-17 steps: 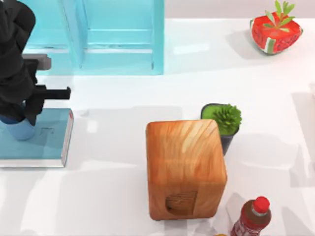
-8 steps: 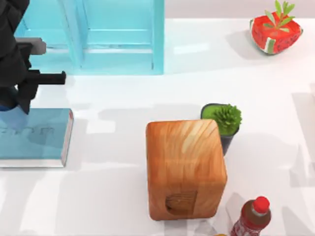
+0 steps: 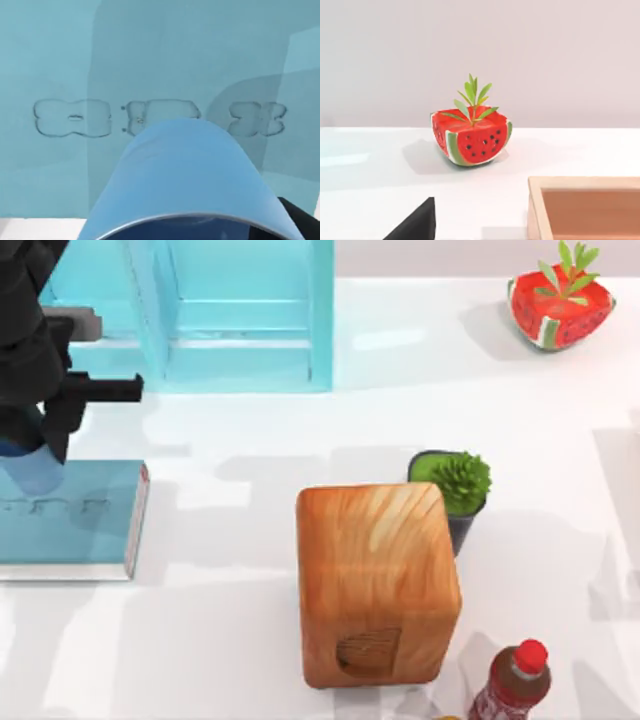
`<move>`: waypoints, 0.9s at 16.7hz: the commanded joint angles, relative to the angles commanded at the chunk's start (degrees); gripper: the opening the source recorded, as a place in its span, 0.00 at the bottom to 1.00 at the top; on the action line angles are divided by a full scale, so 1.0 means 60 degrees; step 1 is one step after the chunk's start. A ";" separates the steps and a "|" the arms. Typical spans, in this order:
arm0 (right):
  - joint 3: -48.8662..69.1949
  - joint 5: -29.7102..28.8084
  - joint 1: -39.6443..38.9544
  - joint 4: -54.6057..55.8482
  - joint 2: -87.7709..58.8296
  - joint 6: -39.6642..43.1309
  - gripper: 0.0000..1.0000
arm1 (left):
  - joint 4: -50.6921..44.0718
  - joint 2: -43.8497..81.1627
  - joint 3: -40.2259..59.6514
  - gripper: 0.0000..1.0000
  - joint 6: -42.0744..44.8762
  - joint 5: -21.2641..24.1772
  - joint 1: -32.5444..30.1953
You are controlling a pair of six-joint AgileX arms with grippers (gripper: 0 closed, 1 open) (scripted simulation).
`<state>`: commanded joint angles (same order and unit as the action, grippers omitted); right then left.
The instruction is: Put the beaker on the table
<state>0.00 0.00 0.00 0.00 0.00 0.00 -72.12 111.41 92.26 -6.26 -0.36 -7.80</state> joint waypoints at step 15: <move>0.0000 0.0000 0.0000 0.0000 0.0000 0.0000 1.00 | -0.3113 0.4220 0.7502 0.00 -0.4229 -0.0241 -0.4273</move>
<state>0.00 0.00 0.00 0.00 0.00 0.00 -90.80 136.74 137.27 -31.64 -1.81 -33.44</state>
